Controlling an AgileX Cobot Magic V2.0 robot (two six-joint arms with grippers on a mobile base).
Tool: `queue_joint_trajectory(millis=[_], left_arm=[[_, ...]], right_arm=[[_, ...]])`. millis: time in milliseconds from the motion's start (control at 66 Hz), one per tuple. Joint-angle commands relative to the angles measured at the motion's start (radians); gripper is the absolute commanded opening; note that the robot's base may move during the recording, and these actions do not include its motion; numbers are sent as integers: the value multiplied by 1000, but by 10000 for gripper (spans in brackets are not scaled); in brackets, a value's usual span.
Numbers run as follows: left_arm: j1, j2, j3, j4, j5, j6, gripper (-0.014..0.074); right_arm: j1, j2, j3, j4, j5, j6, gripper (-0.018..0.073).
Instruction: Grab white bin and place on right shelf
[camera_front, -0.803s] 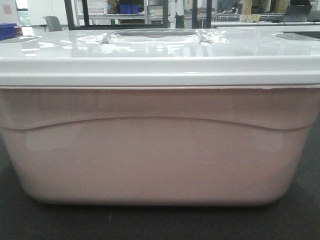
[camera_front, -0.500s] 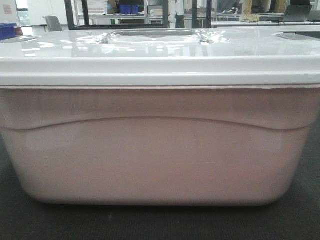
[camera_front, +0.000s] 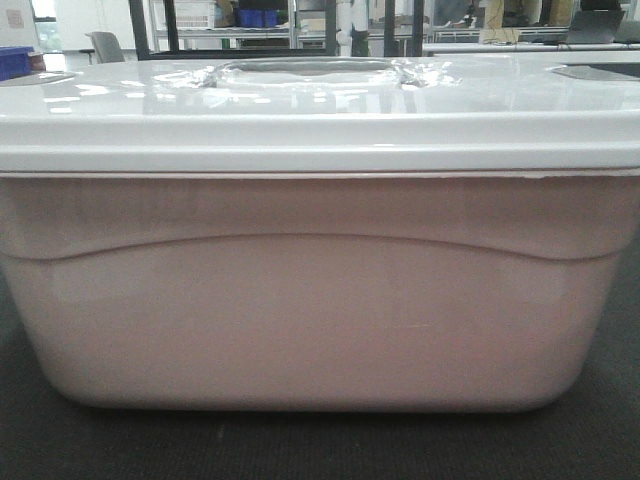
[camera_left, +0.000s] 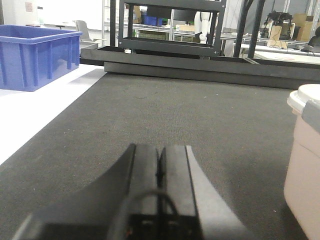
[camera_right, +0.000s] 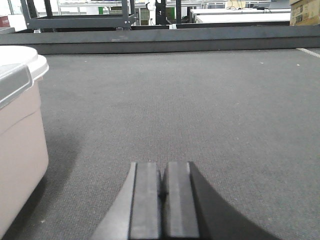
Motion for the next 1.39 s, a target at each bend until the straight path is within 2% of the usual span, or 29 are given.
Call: queue_joint_trajectory(millis=[0,561,894,1167,1304,1379], left_arm=[[-7,-8,-1,-8,-92,1,-126],[-7,-8,-20,-8,-94,1,-126],[-7,98,-296,20,78,1,-126],[-7,390,-682,20,364,1,-126],[-7,583,-858,13,571,1,-126],[-7,680,-962,-3,717,1,-126]], right_arm=[[-3,-18,-1,-12,-89,-11,29],[-3,-17,-12,7,-106,-11,29],[-3,40,-292,7,77,-11,29],[-3,322,-631,7,233,-11,29],[-3,505,-831,7,406,-11,29],[-3,614,-947,7,553,-11,29]])
